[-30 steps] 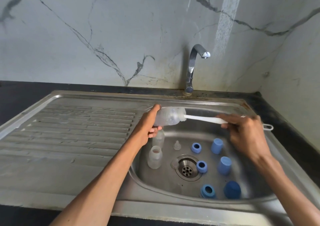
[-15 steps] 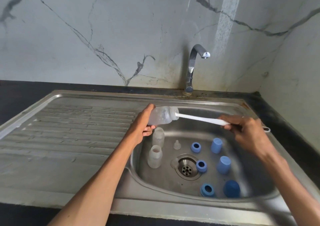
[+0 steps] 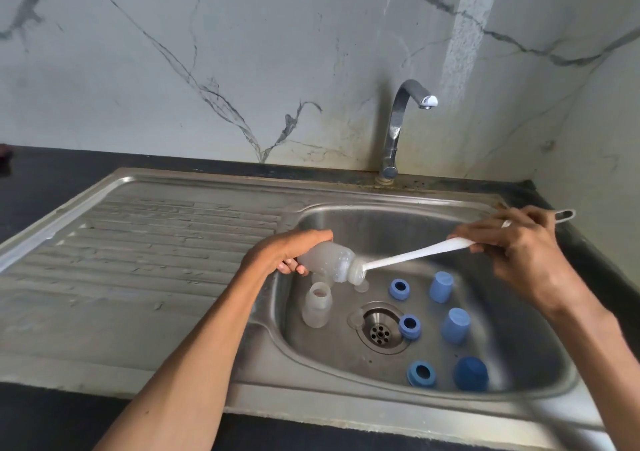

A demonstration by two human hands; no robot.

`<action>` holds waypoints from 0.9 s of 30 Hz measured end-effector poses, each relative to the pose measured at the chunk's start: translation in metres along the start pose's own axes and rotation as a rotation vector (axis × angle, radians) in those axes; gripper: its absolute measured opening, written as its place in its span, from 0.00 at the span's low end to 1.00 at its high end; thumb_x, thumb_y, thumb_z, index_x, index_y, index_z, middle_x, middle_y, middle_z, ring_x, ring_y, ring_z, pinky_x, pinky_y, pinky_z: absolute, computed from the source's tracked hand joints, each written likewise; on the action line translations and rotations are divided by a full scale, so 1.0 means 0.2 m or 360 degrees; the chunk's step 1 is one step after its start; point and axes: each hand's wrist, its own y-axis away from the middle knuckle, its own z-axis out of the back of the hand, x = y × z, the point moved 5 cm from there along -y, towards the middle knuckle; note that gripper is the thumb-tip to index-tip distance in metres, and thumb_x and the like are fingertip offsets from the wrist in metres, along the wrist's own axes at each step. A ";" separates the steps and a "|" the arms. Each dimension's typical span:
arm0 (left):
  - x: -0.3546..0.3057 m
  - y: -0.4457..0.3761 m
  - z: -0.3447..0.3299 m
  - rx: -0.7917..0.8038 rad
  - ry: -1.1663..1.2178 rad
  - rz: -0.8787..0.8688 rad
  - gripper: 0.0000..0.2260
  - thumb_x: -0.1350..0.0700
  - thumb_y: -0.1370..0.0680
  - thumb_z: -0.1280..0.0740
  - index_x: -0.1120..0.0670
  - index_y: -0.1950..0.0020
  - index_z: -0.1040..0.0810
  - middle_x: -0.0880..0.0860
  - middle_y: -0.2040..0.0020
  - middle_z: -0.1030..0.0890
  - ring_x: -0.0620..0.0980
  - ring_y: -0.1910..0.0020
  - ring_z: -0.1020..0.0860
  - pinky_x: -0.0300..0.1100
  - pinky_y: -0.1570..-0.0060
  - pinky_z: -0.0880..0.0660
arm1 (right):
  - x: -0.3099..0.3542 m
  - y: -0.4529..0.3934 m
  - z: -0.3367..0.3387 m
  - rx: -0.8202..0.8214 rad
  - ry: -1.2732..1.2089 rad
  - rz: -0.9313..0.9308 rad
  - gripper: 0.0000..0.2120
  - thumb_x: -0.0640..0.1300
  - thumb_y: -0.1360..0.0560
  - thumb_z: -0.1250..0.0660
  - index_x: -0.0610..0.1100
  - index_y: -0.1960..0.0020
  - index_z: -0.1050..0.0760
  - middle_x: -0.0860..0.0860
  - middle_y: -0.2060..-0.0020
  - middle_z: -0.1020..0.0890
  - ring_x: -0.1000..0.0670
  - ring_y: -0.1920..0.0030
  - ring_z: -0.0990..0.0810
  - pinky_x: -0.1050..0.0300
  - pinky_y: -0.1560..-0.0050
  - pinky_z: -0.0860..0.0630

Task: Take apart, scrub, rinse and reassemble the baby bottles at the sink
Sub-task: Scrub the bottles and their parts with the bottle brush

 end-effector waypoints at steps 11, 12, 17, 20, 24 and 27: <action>-0.14 0.02 0.04 -0.0410 0.0771 -0.0582 0.16 0.45 0.22 0.36 0.58 0.57 0.25 0.53 0.77 0.30 0.45 0.84 0.38 0.32 0.80 0.48 | -0.05 0.02 0.02 -0.0030 -0.0396 -0.0223 0.24 0.28 0.29 0.27 0.53 0.43 0.19 0.59 0.49 0.18 0.51 0.48 0.21 0.50 0.36 0.30; -0.15 0.03 0.04 -0.0361 0.0909 -0.0608 0.16 0.45 0.21 0.36 0.58 0.56 0.25 0.53 0.76 0.31 0.45 0.84 0.39 0.32 0.81 0.50 | -0.04 0.02 0.02 0.0000 -0.0546 -0.0296 0.23 0.29 0.28 0.28 0.53 0.42 0.20 0.58 0.49 0.18 0.55 0.47 0.21 0.63 0.36 0.29; -0.12 0.02 0.05 -0.0453 0.1222 -0.0653 0.15 0.46 0.21 0.36 0.56 0.59 0.25 0.53 0.73 0.30 0.45 0.82 0.39 0.32 0.83 0.50 | -0.04 0.06 -0.10 0.0364 -0.0807 -0.0712 0.12 0.36 0.23 0.32 0.47 0.43 0.17 0.55 0.45 0.17 0.54 0.42 0.20 0.63 0.40 0.28; -0.12 0.00 0.08 -0.0599 0.1294 -0.0820 0.16 0.47 0.19 0.36 0.58 0.59 0.24 0.55 0.74 0.31 0.45 0.83 0.39 0.34 0.82 0.45 | 0.02 0.06 -0.16 0.0606 -0.0818 -0.0731 0.11 0.36 0.20 0.37 0.49 0.51 0.19 0.55 0.56 0.18 0.55 0.53 0.21 0.72 0.55 0.31; -0.14 0.00 0.11 -0.0710 0.1188 -0.1053 0.13 0.48 0.20 0.33 0.57 0.57 0.21 0.56 0.70 0.27 0.50 0.77 0.34 0.40 0.77 0.34 | 0.01 0.08 -0.21 0.0672 -0.0885 -0.0876 0.12 0.37 0.17 0.41 0.46 0.50 0.20 0.50 0.64 0.22 0.53 0.64 0.27 0.73 0.66 0.32; -0.14 0.01 0.12 -0.0775 0.0987 -0.1197 0.05 0.53 0.21 0.29 0.54 0.51 0.18 0.55 0.57 0.18 0.52 0.65 0.23 0.42 0.69 0.25 | -0.01 0.10 -0.24 0.0717 -0.0858 -0.0977 0.14 0.39 0.17 0.43 0.48 0.49 0.19 0.48 0.64 0.22 0.51 0.65 0.29 0.63 0.64 0.32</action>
